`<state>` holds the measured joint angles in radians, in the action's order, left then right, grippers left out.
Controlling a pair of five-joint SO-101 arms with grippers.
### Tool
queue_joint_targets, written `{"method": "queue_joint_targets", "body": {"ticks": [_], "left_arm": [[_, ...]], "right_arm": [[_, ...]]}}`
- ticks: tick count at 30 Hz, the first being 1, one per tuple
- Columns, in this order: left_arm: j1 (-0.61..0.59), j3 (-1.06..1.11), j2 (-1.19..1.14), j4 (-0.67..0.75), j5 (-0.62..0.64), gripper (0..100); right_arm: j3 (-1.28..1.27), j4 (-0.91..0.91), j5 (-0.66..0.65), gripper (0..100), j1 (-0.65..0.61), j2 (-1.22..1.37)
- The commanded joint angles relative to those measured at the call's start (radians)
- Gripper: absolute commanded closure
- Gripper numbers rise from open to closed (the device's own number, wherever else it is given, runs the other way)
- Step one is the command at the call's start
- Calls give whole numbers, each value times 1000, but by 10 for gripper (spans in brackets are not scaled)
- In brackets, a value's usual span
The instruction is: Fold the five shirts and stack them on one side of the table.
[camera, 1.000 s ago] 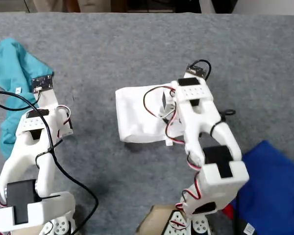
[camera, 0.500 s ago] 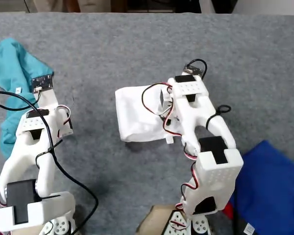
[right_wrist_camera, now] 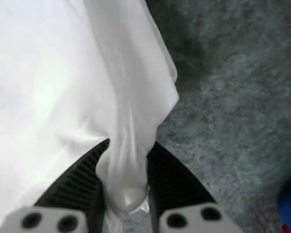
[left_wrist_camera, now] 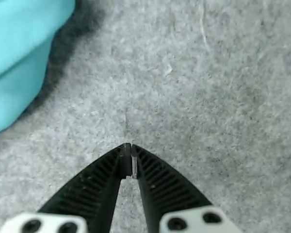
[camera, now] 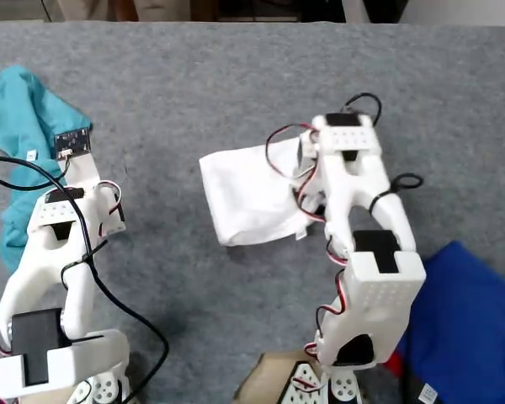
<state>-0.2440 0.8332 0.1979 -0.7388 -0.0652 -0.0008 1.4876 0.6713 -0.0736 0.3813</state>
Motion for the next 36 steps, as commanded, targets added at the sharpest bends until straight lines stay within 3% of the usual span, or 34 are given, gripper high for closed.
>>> {"method": "queue_joint_targets", "body": {"ticks": [1, 5, 8, 17, 26, 32, 36], "left_arm": [[-2, -5, 31, 11, -3, 981], [-2, -5, 31, 11, -3, 981], [-2, -5, 31, 11, -3, 981], [-2, -2, 31, 11, -5, 981], [-3, 0, 31, 6, -5, 981], [-3, 0, 30, 11, -5, 981], [-3, 0, 30, 8, -5, 981]], "right_arm": [[148, 132, -20, 995, 47, -5], [298, 298, -78, 995, 114, -5], [312, 299, -129, 995, 209, -48], [16, 299, -284, 995, 460, -484], [-248, 282, -557, 995, 900, -928], [-315, 245, -816, 994, 1245, -963], [-325, 244, -942, 994, 1379, -961]]}}
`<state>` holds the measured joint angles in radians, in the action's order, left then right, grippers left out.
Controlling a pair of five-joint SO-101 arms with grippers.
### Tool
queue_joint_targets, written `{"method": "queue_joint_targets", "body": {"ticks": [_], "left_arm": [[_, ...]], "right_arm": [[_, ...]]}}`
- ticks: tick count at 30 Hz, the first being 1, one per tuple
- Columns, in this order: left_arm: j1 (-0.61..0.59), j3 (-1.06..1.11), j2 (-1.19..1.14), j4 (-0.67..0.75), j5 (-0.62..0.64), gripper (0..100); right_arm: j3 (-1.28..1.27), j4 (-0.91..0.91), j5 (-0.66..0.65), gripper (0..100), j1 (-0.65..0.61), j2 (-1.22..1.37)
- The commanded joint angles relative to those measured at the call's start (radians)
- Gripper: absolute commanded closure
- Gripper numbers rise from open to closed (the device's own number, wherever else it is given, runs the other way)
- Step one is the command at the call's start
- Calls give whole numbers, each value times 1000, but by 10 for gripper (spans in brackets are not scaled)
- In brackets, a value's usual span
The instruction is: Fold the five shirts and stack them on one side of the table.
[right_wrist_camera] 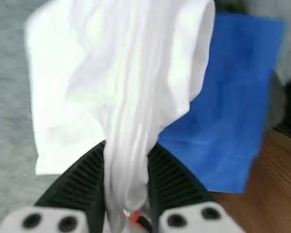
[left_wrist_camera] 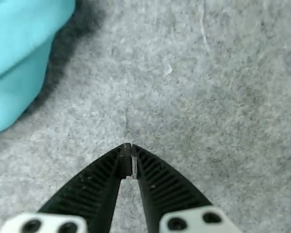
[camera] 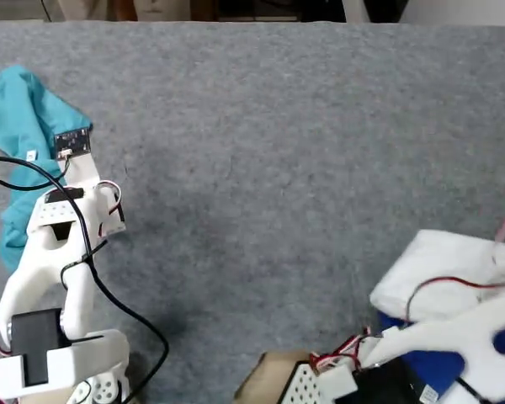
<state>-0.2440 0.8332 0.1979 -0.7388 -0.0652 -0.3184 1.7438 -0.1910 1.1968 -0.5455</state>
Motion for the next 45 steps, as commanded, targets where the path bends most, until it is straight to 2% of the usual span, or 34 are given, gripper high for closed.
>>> {"method": "queue_joint_targets", "body": {"ticks": [1, 6, 15, 18, 23, 25, 32, 36, 39, 42, 43, 45], "left_arm": [[-3, 0, 30, 6, -5, 981], [-3, 11, 30, 11, -5, 981], [-2, 12, 30, 12, -32, 981], [-2, 12, 30, 12, -32, 981], [-2, 14, 30, 12, -32, 981], [-2, 14, 30, 12, -28, 981], [-2, 11, 30, 14, 31, 981], [-29, 11, 38, 5, 48, 981], [-121, -12, 42, -44, 44, 981], [-270, -94, 41, -138, 43, 981], [-324, -129, 41, -167, 43, 981], [-436, -230, 50, -258, 43, 980]], "right_arm": [[-19, -12, -98, 994, 122, -35], [-67, -12, -216, 994, 174, -42], [-67, -41, -288, 985, 194, -42], [-64, -40, -290, 868, 222, -44], [-64, -28, -358, 530, 237, -44], [-62, -9, -368, 468, 237, -44], [-51, 2, -370, 577, 234, -44], [21, 2, -367, 692, 226, -44], [53, 2, -316, 832, 170, -44], [107, 17, -259, 978, 122, -44], [134, 35, -247, 997, 111, -44], [165, 41, -207, 963, 101, -45]]}}
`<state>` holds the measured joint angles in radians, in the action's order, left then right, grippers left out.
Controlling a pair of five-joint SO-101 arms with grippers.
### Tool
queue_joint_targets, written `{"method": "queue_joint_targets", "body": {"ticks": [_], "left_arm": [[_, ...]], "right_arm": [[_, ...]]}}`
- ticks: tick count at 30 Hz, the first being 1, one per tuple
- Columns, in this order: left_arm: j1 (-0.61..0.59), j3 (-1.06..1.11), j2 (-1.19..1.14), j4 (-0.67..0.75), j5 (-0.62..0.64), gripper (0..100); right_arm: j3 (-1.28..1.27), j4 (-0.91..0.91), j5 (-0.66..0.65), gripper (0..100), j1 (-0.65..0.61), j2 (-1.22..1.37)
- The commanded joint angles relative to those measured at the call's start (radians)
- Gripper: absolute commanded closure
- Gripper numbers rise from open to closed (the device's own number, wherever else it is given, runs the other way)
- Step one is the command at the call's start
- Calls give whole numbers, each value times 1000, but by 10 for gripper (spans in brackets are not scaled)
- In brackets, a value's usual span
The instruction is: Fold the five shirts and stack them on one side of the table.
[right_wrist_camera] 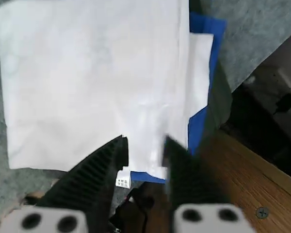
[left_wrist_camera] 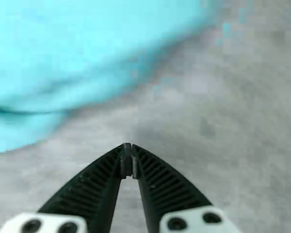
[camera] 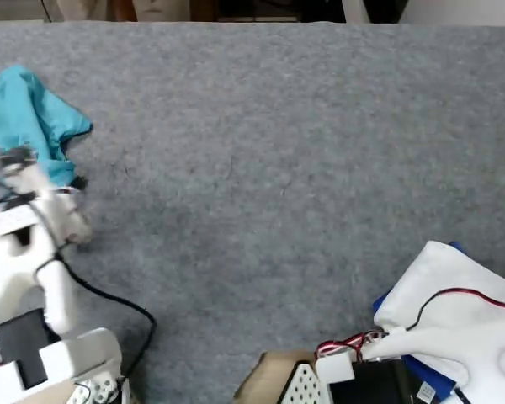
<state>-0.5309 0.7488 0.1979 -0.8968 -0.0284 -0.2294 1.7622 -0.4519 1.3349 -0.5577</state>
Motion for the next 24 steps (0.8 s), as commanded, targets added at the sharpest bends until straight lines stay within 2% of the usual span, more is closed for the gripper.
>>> {"method": "queue_joint_targets", "body": {"ticks": [1, 4, 8, 11, 14, 17, 19, 22, 24], "left_arm": [[-193, -203, 51, -140, 6, 979], [-269, -293, 41, -149, -44, 978], [-258, -315, 12, -101, -164, 928], [-247, -290, -48, 17, -195, 842], [-247, -282, -151, 135, -193, 793], [-247, -316, -282, 190, -195, 793], [-249, -362, -358, 169, -196, 793], [-250, -454, -441, 52, -196, 795], [-247, -528, -463, -52, -195, 836]], "right_arm": [[84, 21, 80, 948, -44, -39], [81, 23, 155, 890, -88, -74], [50, 23, 232, 732, -179, -162], [15, 23, 236, 608, -292, -254], [-38, 21, 238, 547, -415, -363], [-102, 21, 238, 569, -527, -463], [-139, 20, 238, 603, -579, -521], [-183, 18, 238, 679, -618, -575], [-211, 17, 238, 745, -615, -579]]}}
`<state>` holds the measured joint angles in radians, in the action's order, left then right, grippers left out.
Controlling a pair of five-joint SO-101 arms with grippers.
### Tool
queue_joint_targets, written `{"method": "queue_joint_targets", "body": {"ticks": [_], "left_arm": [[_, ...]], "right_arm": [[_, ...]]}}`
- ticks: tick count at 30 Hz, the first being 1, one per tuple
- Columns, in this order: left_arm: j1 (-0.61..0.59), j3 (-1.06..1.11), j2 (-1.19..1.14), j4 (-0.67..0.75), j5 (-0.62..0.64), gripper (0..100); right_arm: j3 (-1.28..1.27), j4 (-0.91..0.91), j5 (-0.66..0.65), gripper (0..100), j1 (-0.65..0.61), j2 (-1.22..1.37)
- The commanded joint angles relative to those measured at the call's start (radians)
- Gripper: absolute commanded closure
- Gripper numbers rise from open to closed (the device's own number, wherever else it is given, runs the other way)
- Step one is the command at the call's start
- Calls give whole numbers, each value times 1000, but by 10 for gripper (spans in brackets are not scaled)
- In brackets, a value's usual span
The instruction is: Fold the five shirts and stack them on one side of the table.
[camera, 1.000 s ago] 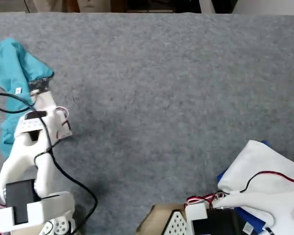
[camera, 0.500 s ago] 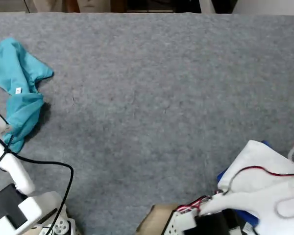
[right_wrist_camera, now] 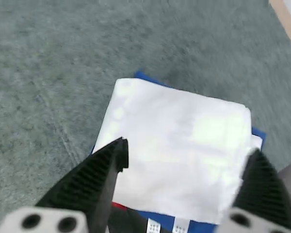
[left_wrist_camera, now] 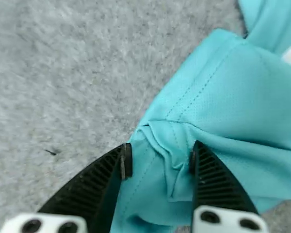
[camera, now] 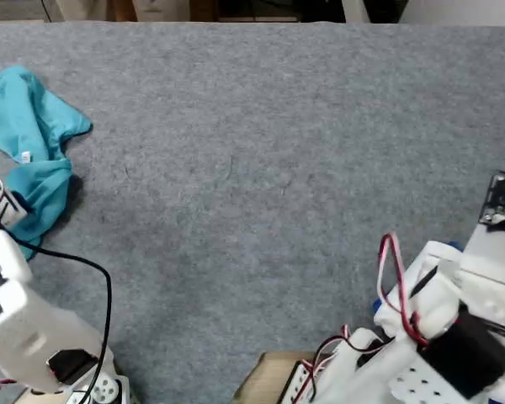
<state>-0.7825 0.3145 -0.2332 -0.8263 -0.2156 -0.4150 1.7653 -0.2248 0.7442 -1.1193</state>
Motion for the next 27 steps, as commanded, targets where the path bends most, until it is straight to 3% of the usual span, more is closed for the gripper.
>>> {"method": "queue_joint_targets", "body": {"ticks": [1, 3, 7, 13, 19, 27], "left_arm": [[12, -124, -33, -166, -5, 878], [38, -181, -33, -232, -6, 986], [118, -272, -30, -365, -5, 985], [302, -330, 110, -526, -2, 982], [577, -273, 414, -634, 35, 982], [1014, 9, 796, -635, 120, 982]], "right_arm": [[-38, 14, 11, 781, -24, -13], [-58, 9, 11, 845, -24, -5], [-67, 8, 11, 930, -24, -1], [-77, 0, 11, 940, -24, -1], [-137, 6, 11, 940, -24, -8], [-150, 8, 11, 940, -24, -8]]}}
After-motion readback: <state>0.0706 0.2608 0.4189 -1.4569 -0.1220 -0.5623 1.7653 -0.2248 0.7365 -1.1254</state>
